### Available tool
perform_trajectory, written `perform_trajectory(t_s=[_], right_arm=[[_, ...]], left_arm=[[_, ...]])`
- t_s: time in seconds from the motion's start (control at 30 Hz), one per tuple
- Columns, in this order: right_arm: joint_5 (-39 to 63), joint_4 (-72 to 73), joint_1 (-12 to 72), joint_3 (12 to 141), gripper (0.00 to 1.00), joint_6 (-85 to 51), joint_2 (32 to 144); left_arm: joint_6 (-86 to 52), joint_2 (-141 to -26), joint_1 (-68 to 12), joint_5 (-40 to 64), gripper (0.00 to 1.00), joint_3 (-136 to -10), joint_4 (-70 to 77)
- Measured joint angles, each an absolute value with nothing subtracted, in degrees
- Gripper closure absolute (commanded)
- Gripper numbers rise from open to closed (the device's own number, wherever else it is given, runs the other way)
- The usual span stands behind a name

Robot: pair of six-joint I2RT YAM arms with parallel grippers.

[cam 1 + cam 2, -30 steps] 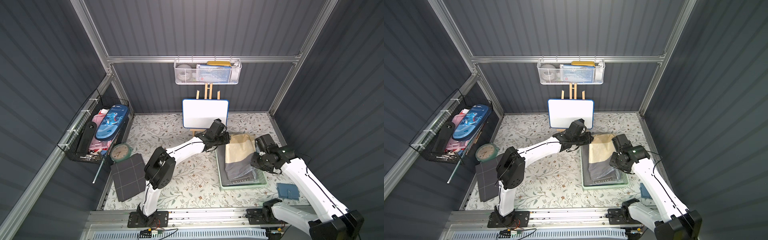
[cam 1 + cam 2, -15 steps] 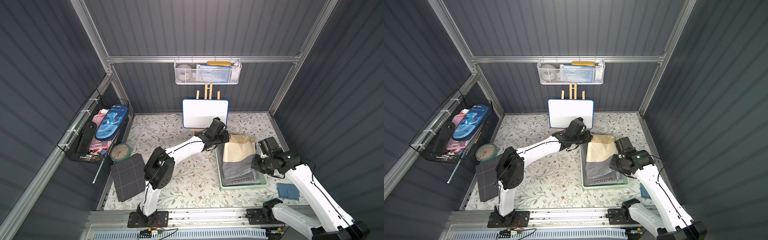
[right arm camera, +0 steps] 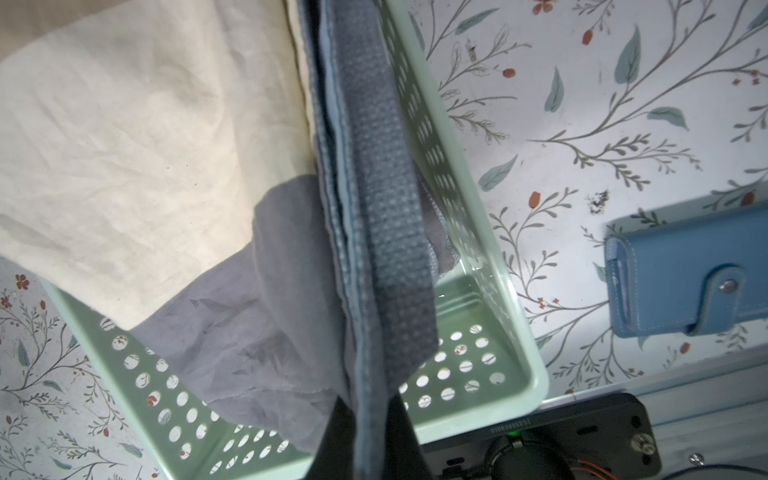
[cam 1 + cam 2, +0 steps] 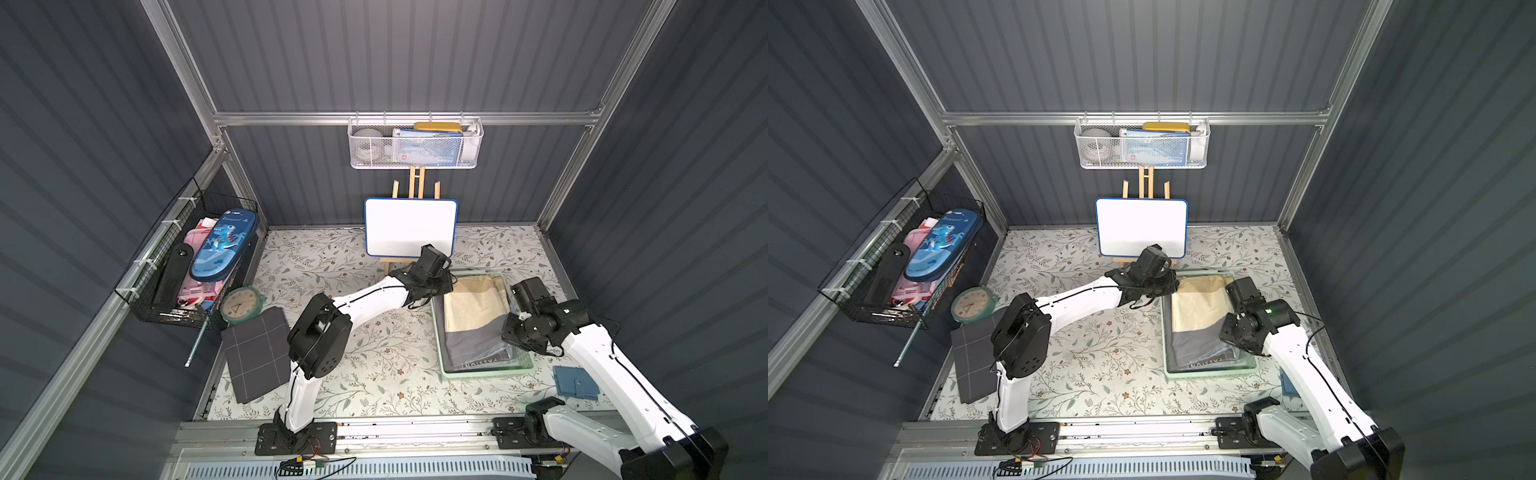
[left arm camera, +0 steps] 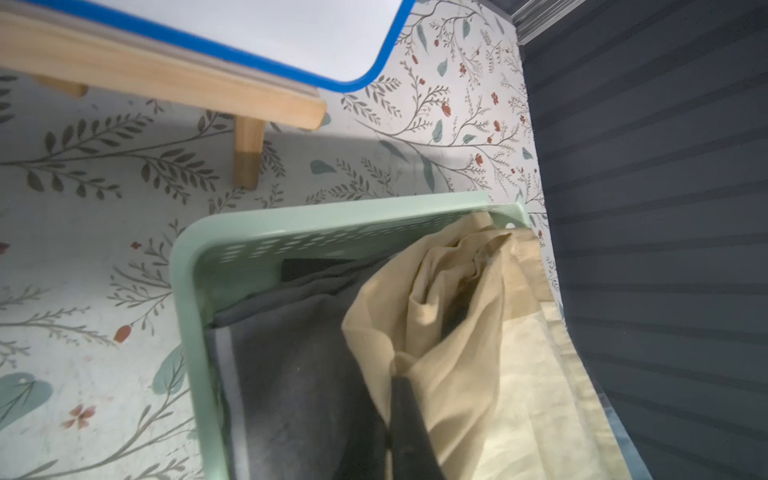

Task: Put the folded pillowcase in the basket
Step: Place the pillowcase in the basket.

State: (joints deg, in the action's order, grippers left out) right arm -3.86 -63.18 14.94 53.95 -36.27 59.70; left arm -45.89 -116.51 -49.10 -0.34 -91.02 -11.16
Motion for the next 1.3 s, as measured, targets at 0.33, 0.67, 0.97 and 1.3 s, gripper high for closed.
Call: perform_trajectory(t_s=[0.33,0.67,0.97,1.3], right_arm=[[-1.4,-61.6,14.7,51.7,1.00,-36.5,63.4],[-2.1,-61.1,14.7,50.1,0.54,-37.2,61.3],[-2.7,-64.3,14.7,52.3,0.53,-37.9,60.2],[-3.0,-64.3,14.7,53.9,0.70,-39.0,56.6]], left_arm=[[-46.3,-116.5,-49.1,-1.6,1.00,-91.4,-12.2],[-47.0,-116.5,-49.1,-2.2,0.61,-92.6,-13.3],[-47.0,-116.5,-49.1,-5.7,0.56,-93.5,-16.1],[-46.2,-115.8,-49.1,-9.9,0.54,-98.3,-18.7]])
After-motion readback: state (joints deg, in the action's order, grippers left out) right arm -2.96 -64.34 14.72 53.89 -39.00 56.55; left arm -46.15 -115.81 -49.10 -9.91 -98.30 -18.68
